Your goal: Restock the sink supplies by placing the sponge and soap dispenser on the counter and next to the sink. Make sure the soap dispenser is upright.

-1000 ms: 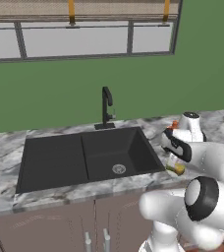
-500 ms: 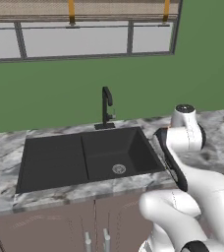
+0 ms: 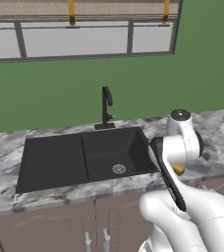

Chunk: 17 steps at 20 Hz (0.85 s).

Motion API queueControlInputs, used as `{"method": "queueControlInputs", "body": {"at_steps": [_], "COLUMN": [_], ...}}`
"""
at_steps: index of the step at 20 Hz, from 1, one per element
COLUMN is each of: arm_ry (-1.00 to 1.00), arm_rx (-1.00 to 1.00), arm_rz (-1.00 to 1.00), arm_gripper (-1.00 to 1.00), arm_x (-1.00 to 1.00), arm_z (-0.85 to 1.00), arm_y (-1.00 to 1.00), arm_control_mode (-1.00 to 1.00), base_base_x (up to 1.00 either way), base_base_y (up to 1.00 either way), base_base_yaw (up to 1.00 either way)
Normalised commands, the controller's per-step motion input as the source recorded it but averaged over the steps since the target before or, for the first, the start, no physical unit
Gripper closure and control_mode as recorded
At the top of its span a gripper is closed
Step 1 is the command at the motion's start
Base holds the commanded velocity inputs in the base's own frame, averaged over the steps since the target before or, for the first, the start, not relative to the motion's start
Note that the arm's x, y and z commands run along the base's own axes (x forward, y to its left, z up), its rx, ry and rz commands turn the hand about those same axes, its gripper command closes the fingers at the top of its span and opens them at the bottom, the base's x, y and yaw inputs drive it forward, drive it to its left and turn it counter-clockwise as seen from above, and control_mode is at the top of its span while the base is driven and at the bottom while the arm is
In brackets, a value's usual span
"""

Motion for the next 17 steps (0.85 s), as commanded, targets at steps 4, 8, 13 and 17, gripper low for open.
{"method": "queueControlInputs", "body": {"at_steps": [4, 8, 13, 17], "arm_ry": [-0.02, 0.0, 0.0, -0.01], "arm_rx": [-0.05, -0.05, -0.04, -0.05], "arm_rz": [-0.03, -0.03, -0.03, -0.03], "arm_gripper": [-1.0, -1.0, -1.0, -1.0], "arm_x": [-0.02, 0.0, 0.0, -0.04], "arm_z": [0.42, 0.33, 0.34, 0.49], "arm_y": [0.19, 0.18, 0.16, 0.08], "arm_control_mode": [-1.0, -1.0, -1.0, -1.0], "base_base_x": [0.0, 0.0, 0.0, 0.0], "base_base_y": [0.0, 0.0, 0.0, 0.0], "base_base_yaw": [0.0, 0.0, 0.0, 0.0]}}
